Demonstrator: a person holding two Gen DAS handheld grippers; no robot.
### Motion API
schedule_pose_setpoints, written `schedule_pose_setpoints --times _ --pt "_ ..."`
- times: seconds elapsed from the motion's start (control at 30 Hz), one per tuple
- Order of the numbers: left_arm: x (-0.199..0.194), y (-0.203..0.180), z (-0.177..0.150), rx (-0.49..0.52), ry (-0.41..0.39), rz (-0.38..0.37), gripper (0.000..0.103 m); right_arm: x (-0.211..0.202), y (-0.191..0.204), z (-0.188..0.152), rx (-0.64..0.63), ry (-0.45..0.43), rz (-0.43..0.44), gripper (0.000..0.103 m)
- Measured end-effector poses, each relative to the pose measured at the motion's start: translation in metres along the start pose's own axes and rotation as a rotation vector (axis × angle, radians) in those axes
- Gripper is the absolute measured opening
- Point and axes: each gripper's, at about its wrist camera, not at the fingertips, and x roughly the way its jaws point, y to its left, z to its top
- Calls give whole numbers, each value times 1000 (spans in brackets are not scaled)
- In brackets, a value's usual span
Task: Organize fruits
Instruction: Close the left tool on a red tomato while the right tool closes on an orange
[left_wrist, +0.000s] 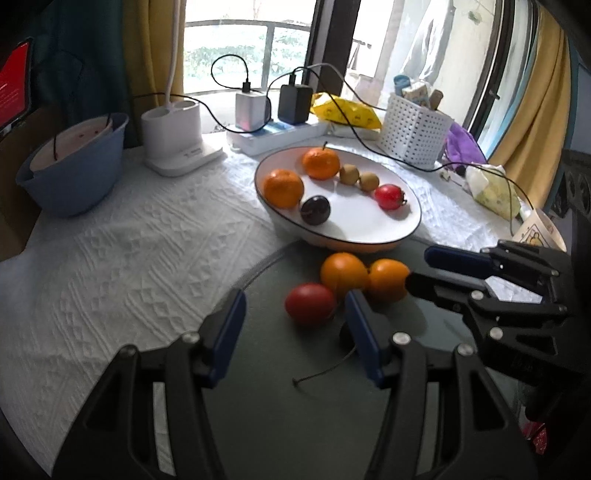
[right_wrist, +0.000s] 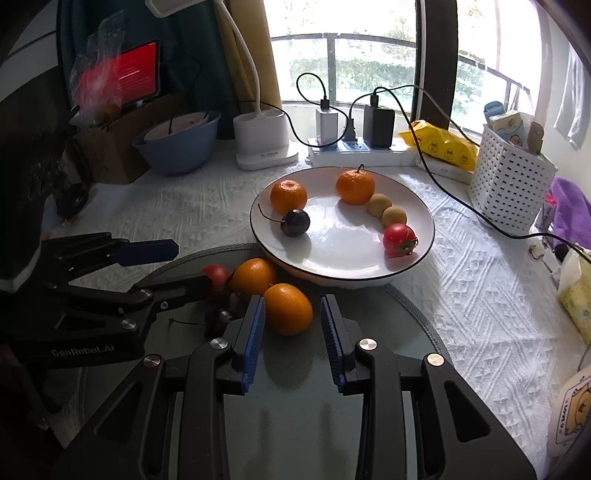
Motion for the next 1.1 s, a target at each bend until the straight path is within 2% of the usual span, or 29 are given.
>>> schedule_pose_setpoints --times 0.17,0.27,0.6,0.67,0.73,0.8,0.93,1.1 --pt "8 -1 1 2 22 -7 58 9 -3 -2 9 16 19 35" --pt "14 -2 1 4 38 -12 58 14 -3 -2 7 26 34 42" --pt "22 4 4 -25 57 -43 57 28 -4 -1 -3 54 67 42" --pt "23 6 4 -34 59 -66 53 30 -5 -1 -2 59 71 42" --pt "22 7 4 -45 67 -105 41 31 -5 -2 -3 64 70 42" --pt "22 4 4 -35 66 -115 35 33 -4 -3 -2 68 72 40" --pt "20 2 4 -38 64 -125 35 33 -4 -3 -6 66 63 36" --pt "13 -1 1 -35 52 -128 35 28 -1 -5 -23 58 57 36"
